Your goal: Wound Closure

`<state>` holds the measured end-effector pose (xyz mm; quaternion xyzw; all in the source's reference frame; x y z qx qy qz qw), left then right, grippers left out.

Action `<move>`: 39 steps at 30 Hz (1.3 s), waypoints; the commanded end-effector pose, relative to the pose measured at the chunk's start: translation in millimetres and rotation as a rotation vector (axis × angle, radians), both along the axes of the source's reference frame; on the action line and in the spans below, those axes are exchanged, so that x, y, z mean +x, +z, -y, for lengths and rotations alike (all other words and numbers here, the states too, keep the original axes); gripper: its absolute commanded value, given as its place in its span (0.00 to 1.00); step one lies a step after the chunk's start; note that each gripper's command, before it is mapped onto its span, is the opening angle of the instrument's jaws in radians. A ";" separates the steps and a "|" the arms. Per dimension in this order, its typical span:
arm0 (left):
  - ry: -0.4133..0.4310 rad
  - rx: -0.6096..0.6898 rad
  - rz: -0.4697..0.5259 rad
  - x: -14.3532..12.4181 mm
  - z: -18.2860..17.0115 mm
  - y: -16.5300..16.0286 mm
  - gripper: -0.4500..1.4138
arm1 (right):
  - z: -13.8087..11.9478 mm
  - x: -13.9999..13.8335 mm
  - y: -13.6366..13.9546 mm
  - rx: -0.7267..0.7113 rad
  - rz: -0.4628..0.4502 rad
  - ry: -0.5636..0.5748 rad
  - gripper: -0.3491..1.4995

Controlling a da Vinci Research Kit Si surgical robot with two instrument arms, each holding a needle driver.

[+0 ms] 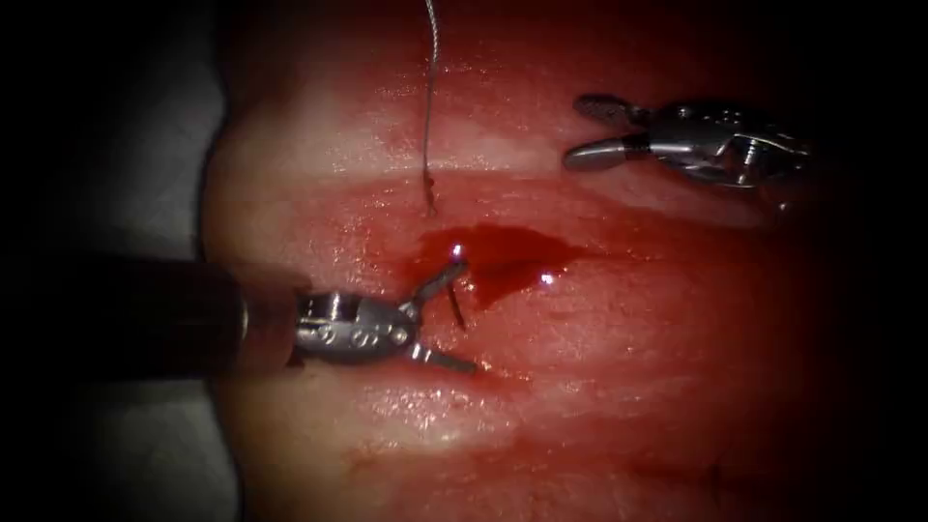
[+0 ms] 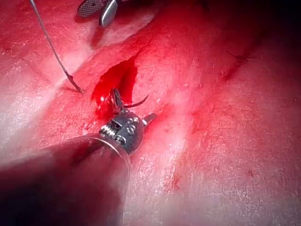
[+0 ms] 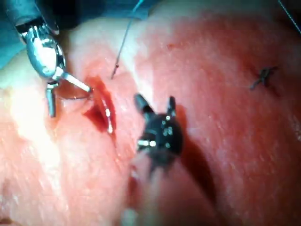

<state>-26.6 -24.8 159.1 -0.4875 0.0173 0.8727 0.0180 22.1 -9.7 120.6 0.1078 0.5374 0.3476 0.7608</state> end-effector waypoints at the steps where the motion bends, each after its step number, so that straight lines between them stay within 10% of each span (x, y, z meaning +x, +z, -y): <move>1: 0.005 0.000 0.000 -0.6 1.2 0.5 0.54 | 0.8 1.2 0.6 0.003 -0.006 -0.006 0.82; 10: 0.031 -0.046 0.042 -0.4 1.3 0.3 0.00 | 1.0 1.9 0.7 0.002 -0.009 -0.006 0.78; 22: -0.024 0.083 0.121 -0.1 1.5 -0.6 0.00 | 1.1 2.0 0.7 0.002 -0.010 -0.006 0.75; 39: -0.285 0.836 0.339 -0.3 1.8 -7.7 0.00 | 1.6 2.0 0.8 -0.001 -0.011 -0.008 0.72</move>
